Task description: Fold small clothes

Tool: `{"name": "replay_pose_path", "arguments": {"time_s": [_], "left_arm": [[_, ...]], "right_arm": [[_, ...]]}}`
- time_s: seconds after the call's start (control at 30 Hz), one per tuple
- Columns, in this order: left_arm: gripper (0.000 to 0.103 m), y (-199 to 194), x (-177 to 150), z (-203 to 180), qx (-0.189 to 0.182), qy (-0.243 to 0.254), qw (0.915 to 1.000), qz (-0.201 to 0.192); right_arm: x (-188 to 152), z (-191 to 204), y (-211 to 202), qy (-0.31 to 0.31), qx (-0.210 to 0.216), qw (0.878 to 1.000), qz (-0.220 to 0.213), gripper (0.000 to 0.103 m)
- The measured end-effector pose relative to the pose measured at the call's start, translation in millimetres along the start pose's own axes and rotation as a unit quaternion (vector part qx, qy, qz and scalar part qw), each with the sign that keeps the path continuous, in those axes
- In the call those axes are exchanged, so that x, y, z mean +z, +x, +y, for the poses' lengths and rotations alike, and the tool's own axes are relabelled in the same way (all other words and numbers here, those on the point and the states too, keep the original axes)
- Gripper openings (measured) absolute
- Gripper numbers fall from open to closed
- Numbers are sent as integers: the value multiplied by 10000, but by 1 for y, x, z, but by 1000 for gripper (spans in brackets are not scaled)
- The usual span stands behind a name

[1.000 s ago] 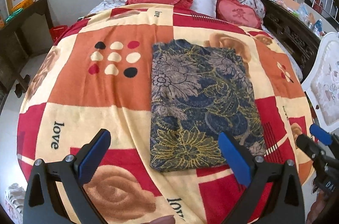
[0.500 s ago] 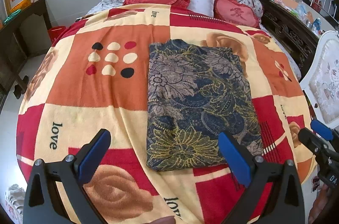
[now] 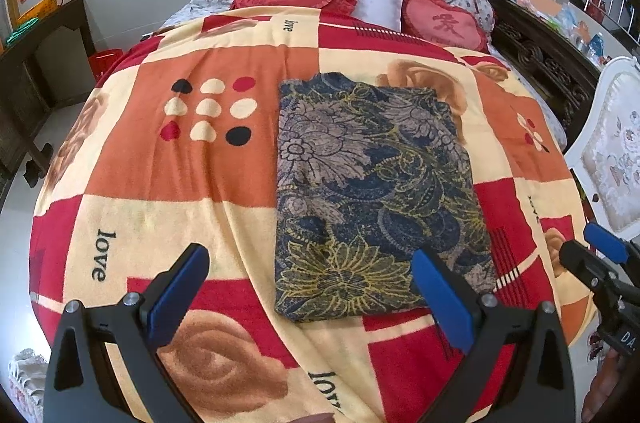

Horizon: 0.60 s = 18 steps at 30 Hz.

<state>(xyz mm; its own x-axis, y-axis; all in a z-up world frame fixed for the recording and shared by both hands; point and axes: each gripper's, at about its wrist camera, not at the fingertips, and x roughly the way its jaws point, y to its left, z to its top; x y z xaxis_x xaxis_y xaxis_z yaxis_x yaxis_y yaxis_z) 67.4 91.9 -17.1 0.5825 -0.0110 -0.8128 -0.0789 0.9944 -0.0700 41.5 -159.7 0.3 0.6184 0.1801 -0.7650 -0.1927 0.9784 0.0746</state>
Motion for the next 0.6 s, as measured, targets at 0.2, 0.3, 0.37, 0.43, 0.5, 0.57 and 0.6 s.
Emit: {"name": "replay_pose_path", "arguments": {"time_s": [0.2,0.3,0.37,0.43,0.5,0.57,0.6], "left_arm": [[103,0,-1,0,-11,3,10000,7],[103,1,-3,-2,-97,43,9999,-5],[103,0,-5,-3,-152,77,9998,-51],[103,-6,-7,-5,-53,127,9996,-257],[103,-6,-6,-5,-37,160,9995,-284],[103,-7,-6,-5,-31,152,9995,-266],[103,-6,-6,-5,-22,144,9996,-244]], "right_arm": [[-1,5,2,-25,26,10000,11,85],[-1,6,2,-26,30,10000,9,85],[-1,6,2,-21,29,10000,8,85],[-1,6,2,-18,32,10000,14,85],[-2,6,2,-27,41,10000,15,85],[-2,7,3,-30,41,10000,25,85],[-2,7,3,-32,45,10000,31,85]]}}
